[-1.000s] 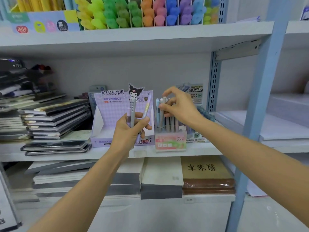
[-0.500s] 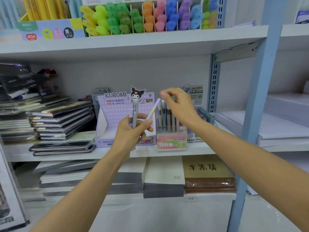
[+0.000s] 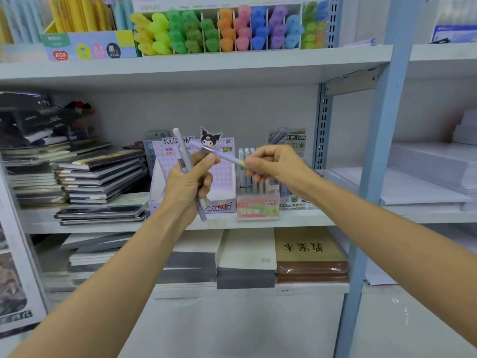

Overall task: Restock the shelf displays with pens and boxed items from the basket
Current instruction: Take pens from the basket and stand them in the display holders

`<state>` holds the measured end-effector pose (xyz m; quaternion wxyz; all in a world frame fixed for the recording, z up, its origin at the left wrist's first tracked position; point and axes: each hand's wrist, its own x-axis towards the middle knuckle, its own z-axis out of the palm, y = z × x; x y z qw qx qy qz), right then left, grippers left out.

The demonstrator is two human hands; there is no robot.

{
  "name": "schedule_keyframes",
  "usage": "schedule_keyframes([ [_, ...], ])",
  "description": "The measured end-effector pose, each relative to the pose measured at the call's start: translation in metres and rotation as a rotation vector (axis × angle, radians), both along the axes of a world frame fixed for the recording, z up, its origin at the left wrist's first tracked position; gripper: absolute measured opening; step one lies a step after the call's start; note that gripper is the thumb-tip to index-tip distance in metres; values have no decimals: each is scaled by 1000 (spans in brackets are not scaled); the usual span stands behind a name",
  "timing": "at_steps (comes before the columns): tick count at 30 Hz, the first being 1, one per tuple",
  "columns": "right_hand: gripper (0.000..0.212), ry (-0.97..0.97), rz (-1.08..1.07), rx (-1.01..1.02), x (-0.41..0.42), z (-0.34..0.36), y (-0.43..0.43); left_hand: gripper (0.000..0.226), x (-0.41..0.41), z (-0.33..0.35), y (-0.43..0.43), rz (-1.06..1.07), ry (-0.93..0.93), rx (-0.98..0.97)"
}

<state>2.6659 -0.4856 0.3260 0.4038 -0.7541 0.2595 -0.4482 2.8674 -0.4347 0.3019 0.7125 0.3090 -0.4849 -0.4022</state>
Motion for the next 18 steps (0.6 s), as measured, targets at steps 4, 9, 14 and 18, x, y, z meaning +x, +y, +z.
schedule_keyframes([
  [4,15,125,76,-8,-2,-3,8,9,-7,5,7,37,-88,16],
  [9,21,36,-78,-187,8,12,15,10,-19,5,9,62,-334,17],
  [14,16,85,-110,-271,14,22,17,8,-28,8,6,41,-398,19],
  [18,16,-180,-186,-234,5,32,8,30,-19,14,-1,-20,-218,128],
])
